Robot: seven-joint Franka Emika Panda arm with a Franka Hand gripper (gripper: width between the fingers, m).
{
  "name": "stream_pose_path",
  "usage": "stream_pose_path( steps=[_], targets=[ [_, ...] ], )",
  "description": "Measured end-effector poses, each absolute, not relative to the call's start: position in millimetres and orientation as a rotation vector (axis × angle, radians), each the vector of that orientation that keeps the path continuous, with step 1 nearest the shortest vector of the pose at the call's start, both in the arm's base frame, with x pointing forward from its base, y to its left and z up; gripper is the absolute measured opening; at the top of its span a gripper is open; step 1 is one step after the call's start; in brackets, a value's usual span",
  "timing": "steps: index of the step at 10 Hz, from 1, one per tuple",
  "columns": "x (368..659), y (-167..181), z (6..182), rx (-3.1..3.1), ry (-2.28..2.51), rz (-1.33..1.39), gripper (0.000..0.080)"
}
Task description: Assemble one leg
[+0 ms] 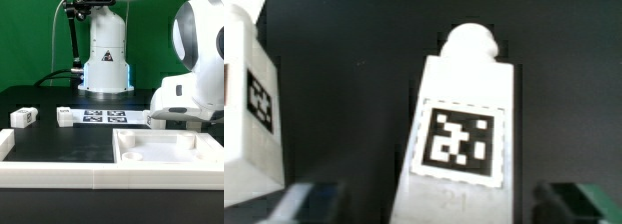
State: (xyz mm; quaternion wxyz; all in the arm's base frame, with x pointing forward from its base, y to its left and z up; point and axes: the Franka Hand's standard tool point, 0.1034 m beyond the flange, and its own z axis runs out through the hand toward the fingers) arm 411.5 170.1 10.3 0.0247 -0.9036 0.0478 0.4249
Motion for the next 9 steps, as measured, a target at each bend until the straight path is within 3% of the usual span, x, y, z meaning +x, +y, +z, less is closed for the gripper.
stream_pose_path(
  steps=[1,2,7,8,9],
  targets=[
    [412,170,10.3,-2.795,0.148,1.314,0.0396],
    [412,170,10.3,-2.795,0.148,1.314,0.0288],
    [412,170,10.3,-2.795,0.148,1.314,0.0288],
    [413,169,14.7,-2.792,0.145,1.319,0.0288],
    [418,166,33.9,-2.794,0.144,1.308,0.0289]
  ],
)
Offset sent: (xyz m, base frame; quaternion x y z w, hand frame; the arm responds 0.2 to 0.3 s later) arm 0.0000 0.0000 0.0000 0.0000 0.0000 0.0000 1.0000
